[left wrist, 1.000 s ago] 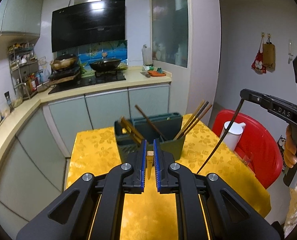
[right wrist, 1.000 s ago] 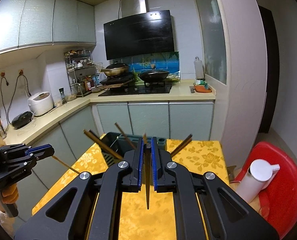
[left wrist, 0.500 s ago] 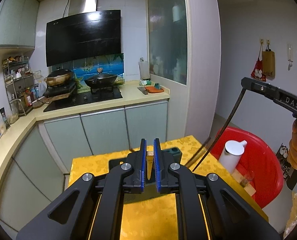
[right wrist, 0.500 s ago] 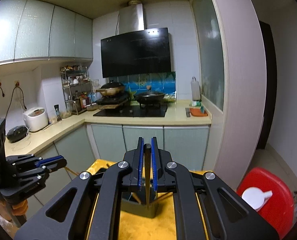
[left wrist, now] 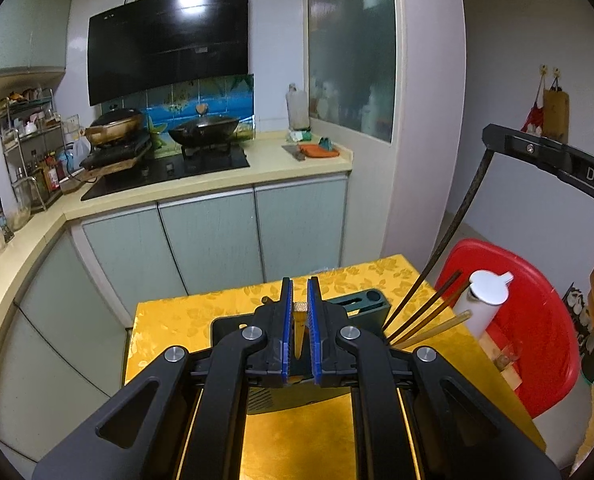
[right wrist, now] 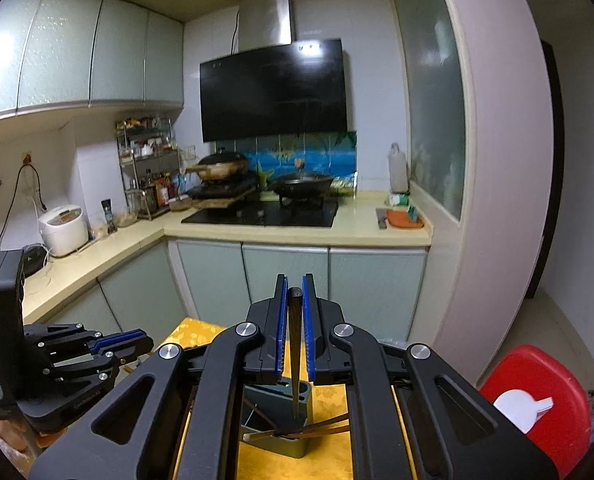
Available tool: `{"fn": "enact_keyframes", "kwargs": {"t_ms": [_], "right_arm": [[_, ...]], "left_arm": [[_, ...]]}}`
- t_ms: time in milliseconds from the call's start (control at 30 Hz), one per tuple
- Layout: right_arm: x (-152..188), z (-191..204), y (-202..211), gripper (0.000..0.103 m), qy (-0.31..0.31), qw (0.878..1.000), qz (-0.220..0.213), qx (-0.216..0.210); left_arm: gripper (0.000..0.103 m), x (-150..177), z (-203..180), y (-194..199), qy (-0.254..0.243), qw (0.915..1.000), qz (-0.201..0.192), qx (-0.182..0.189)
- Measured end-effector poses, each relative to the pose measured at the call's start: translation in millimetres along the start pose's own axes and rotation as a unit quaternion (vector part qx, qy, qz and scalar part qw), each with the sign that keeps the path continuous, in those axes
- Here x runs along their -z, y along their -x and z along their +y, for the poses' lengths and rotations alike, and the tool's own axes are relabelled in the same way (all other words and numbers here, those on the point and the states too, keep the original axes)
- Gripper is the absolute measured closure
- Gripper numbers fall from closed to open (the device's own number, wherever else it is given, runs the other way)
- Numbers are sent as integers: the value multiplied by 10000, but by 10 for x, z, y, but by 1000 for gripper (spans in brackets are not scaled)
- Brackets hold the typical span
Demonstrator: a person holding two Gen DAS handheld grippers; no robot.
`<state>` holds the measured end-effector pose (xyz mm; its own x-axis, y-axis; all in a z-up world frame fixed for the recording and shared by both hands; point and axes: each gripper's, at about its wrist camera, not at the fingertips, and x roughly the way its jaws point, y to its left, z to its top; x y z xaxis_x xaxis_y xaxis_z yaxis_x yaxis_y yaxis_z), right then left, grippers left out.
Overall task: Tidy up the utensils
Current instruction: 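Lower both chopsticks into the caddy and open both tools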
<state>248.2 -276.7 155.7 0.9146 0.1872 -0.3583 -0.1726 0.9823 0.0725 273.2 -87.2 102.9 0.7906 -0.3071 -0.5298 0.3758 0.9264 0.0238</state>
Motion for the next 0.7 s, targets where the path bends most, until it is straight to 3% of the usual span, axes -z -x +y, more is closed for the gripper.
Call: {"fn": "enact_keyframes", "kwargs": {"t_ms": [400, 700], "right_arm": [[315, 73, -451, 95, -33, 9976, 689, -85], [436, 123, -651, 95, -137, 9948, 991, -177]], "left_arm": [[96, 254, 6, -467, 57, 9990, 439, -46], [96, 251, 51, -453, 145, 9992, 341, -132]]}}
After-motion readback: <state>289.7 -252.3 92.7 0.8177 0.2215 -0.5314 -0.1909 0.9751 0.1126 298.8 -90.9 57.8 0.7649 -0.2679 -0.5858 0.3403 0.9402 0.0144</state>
